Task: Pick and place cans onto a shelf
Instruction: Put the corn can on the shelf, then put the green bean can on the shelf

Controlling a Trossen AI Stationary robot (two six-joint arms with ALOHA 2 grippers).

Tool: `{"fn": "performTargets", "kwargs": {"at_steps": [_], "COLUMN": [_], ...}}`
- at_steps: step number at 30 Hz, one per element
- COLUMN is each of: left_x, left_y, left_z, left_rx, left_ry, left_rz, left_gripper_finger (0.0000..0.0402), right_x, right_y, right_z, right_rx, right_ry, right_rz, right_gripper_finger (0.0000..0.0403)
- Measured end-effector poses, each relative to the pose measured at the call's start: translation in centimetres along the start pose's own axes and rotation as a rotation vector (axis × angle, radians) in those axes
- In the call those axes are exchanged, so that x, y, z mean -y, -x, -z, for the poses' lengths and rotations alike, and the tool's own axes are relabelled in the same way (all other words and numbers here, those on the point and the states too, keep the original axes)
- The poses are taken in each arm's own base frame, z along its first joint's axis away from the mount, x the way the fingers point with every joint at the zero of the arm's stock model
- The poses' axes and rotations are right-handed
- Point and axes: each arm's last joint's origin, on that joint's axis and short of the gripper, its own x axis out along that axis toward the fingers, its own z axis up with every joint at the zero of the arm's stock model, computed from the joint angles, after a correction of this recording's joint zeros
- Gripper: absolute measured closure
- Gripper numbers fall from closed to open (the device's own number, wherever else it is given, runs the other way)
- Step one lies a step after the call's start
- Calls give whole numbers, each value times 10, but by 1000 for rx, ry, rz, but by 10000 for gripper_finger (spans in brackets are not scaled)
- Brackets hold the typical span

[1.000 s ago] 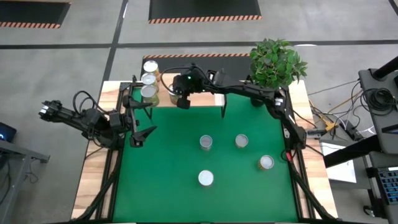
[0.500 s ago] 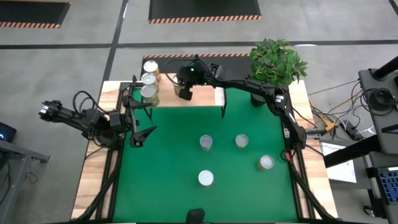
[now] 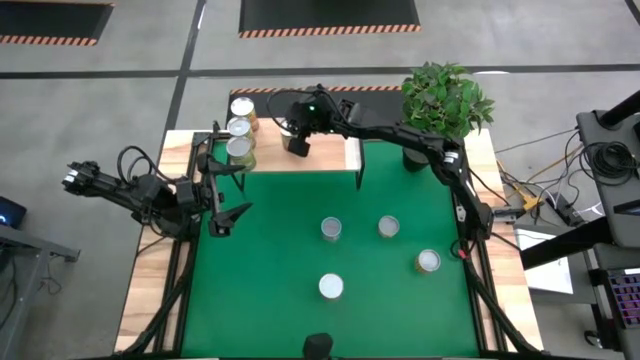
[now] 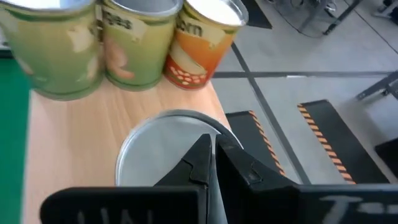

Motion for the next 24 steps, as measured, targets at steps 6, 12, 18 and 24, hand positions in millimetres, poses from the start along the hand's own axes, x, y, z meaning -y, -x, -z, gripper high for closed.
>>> {"fn": "performTargets", "kwargs": {"at_steps": [6,12,18,24], "left_x": [0,1,6,11], "left_y": [0,-1,-6,-15], "left_z": [0,2,6,7], "left_rx": [-2,-13,-38,-69], "left_ry": [-1,4,9,36], "left_rz": [0,5,14,24], "left_gripper_finger": [22,22,22,22], "right_x": [-11,-36,-81,-140], "right_y": [23,70,116,140], "right_z": [-21,-43,-48,-37], "right_rx": [65,80,-1,-100], "right_ry": [18,42,62,75], "right_rz": [-15,-84,-216,-352], "right_gripper_finger": [390,390,391,394]}}
